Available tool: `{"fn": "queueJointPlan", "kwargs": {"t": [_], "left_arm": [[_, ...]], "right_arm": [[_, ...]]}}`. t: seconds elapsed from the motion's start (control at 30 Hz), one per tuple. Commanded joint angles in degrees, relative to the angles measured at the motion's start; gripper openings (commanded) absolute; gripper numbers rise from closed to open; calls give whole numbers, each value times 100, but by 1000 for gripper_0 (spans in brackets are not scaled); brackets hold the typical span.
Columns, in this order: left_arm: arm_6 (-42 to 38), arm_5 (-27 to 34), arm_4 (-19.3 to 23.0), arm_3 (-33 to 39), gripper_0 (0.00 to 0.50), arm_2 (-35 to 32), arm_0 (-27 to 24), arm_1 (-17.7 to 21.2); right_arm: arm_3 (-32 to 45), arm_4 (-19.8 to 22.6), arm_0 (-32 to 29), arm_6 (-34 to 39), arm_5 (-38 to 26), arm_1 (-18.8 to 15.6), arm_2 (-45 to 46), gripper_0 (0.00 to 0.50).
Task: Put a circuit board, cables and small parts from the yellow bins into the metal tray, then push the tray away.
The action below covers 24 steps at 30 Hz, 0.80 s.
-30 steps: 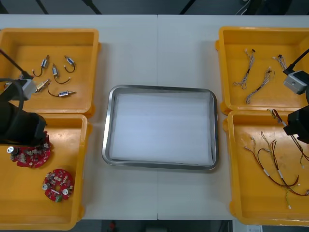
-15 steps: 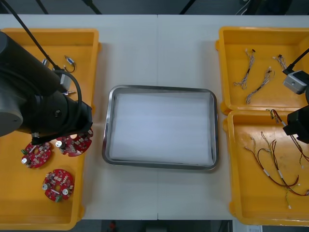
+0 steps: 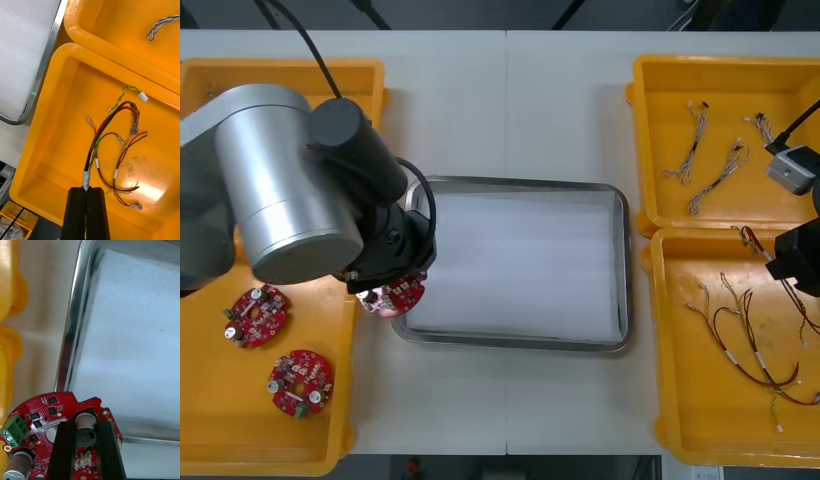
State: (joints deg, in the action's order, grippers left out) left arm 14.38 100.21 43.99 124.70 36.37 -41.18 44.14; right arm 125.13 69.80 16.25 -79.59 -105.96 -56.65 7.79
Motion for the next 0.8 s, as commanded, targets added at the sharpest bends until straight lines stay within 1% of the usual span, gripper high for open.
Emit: {"fn": "queueJointPlan", "kwargs": {"t": [0.03,0.2,0.37,0.6,0.8], "left_arm": [[47,95,-418,-473,0,371,-496,-590],[21,69,-795,-974,0,573,-514,-1065],[-67,25,-1182,-1194,0,784,-514,-1381],[-217,-1,-1393,-1326,0,811,-522,-1689],[-234,-1,-1455,-1396,0,828,-522,-1768]], "right_arm": [[143,51,142,111,-13,66,-14,0],[143,51,142,111,-13,66,-14,0],[143,51,142,111,-13,66,-14,0],[143,51,142,111,-13,66,-14,0],[143,51,142,111,-13,66,-14,0]]}}
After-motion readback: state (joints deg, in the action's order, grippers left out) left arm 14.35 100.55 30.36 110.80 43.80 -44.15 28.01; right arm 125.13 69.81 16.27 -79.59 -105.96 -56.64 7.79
